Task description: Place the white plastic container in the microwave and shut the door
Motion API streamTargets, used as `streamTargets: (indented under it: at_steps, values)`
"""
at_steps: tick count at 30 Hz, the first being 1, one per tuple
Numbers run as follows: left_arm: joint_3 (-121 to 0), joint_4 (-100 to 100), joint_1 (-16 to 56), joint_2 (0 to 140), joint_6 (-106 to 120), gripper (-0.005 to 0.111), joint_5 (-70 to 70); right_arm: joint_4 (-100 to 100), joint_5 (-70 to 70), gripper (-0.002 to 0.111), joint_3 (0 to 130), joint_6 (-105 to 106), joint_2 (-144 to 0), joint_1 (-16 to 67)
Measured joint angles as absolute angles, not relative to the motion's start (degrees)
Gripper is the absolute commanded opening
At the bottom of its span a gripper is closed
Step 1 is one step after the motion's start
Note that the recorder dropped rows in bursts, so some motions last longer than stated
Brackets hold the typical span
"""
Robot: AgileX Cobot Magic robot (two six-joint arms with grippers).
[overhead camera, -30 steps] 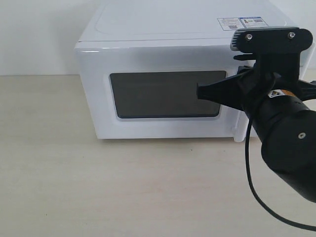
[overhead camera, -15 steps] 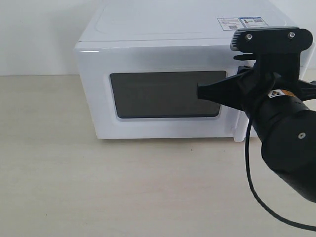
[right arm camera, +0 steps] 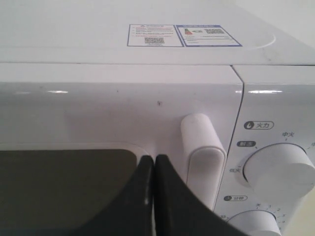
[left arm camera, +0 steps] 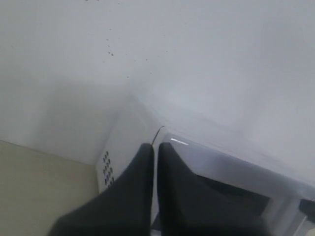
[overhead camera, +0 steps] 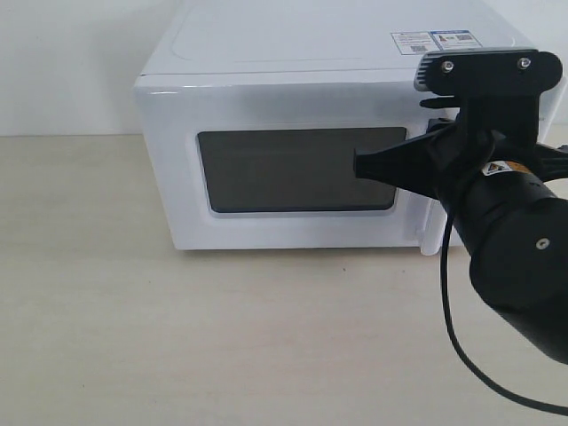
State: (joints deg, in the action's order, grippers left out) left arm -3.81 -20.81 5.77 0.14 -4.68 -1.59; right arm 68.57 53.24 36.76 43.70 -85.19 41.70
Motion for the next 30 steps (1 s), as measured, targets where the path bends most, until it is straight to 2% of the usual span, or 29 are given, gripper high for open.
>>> streamTargets:
  at_steps: [4, 13, 30]
  values:
    - [-0.3, -20.8, 3.8, 0.1, 0.3, 0.004, -5.4, 68.6, 53.2, 0.0, 36.8, 43.7, -85.2, 41.7]
    - [-0.3, -17.4, 0.7, 0.1, 12.8, 0.004, -2.7, 68.6, 53.2, 0.0, 36.8, 43.7, -85.2, 41.7]
    - [-0.2, -17.2, 0.1, 0.1, 20.4, 0.004, 15.1, 68.6, 53.2, 0.0, 36.8, 43.7, -85.2, 41.7]
